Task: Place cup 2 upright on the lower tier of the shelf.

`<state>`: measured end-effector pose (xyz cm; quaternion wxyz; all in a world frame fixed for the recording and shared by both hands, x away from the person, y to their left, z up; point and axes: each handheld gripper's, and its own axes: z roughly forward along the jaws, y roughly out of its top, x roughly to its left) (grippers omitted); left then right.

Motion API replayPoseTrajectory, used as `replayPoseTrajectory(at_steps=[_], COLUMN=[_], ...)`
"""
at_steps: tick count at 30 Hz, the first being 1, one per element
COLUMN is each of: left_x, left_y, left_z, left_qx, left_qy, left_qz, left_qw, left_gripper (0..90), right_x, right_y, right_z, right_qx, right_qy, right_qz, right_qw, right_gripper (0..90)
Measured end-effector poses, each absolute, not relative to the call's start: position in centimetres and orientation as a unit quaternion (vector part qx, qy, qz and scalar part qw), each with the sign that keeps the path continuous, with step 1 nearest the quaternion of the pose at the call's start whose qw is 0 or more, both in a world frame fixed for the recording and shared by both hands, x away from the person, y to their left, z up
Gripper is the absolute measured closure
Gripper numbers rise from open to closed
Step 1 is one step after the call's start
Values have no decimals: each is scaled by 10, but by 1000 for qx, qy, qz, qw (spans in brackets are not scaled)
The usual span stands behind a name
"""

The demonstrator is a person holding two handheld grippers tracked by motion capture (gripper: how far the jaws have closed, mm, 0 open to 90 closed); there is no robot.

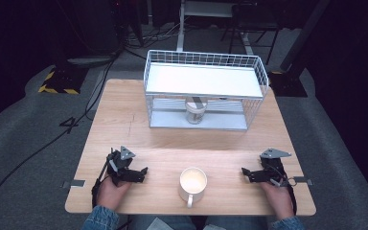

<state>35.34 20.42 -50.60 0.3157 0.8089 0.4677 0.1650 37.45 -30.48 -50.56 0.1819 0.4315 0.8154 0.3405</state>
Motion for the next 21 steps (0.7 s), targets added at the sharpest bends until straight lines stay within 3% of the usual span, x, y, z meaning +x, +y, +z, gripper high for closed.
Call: replayPoseTrajectory(at_steps=[21], left_x=[354], left_y=[204], left_z=[-506], left_qx=[809], left_qy=[467], left_qz=[164], left_qw=[316], left_gripper=[0], right_x=[344], right_y=[-276], right_z=[-464], right_qx=[356], right_qy=[842], right_qz=[368], right_qw=[170], right_gripper=[25])
